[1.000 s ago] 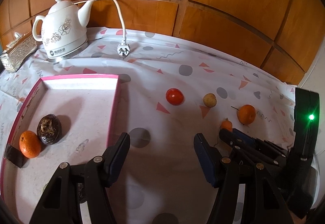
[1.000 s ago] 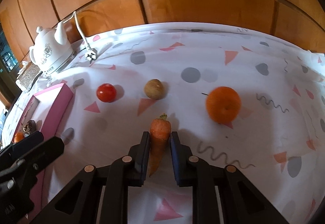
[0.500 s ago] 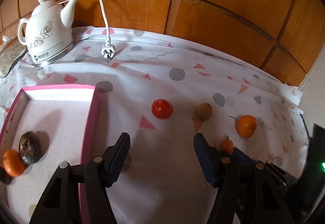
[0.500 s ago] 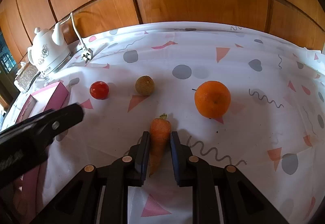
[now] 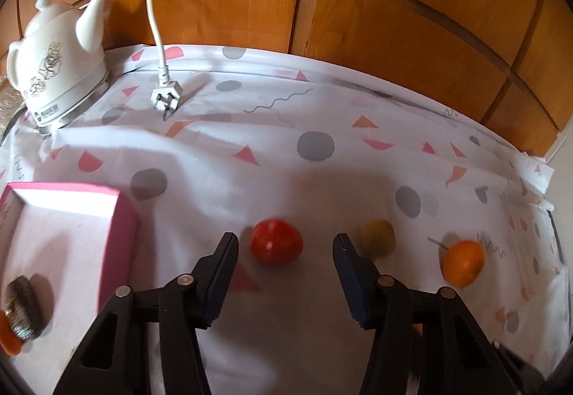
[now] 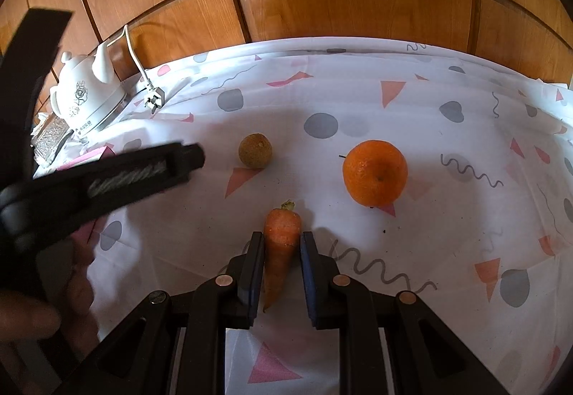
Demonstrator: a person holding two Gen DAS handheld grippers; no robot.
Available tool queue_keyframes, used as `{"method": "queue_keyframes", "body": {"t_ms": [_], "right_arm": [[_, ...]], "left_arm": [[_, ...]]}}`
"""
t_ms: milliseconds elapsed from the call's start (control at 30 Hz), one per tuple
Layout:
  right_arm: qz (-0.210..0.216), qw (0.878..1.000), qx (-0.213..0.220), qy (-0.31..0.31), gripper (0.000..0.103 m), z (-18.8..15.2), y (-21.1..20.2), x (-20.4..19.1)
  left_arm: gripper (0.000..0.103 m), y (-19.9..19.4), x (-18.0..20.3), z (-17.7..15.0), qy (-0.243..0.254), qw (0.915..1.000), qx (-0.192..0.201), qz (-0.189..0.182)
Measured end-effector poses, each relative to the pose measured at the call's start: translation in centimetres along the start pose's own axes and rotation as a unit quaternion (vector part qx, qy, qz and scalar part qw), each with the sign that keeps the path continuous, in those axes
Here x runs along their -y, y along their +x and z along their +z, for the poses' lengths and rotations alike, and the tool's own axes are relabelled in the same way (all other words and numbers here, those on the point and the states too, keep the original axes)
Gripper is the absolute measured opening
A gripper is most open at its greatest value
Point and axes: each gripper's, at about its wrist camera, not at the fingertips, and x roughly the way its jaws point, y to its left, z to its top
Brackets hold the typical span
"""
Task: Organize fruits
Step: 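Grasp the red tomato with the left gripper while the right holds the carrot, then carry the tomato and carrot over the pink tray with both grippers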
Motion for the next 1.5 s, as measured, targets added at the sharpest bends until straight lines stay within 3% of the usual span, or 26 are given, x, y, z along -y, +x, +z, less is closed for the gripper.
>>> {"method": "queue_keyframes", "body": {"t_ms": [133, 833, 1167, 1500], "right_arm": [[0.000, 1.000, 0.000, 0.001, 0.020, 0.0, 0.0, 0.0], [-0.018, 0.999, -0.011, -0.025, 0.020, 0.1, 0.1, -0.6], [-0.018, 0.999, 0.001, -0.032, 0.020, -1.6, -3.1, -0.7], [-0.020, 1.000, -0.008, -0.007, 0.020, -3.1, -2.5, 0.5]], "left_arm": [[0.031, 0.7, -0.3, 0.1, 0.001, 1.0000, -0.003, 0.009], [0.030, -6.7, -1.0, -6.7, 0.015, 0.9994, 0.005, -0.030], [0.030, -6.8, -0.3, -9.9, 0.045, 0.9988, 0.013, -0.018], [0.030, -6.4, -0.1, -10.1, 0.059, 0.9980, 0.020, -0.010]]}}
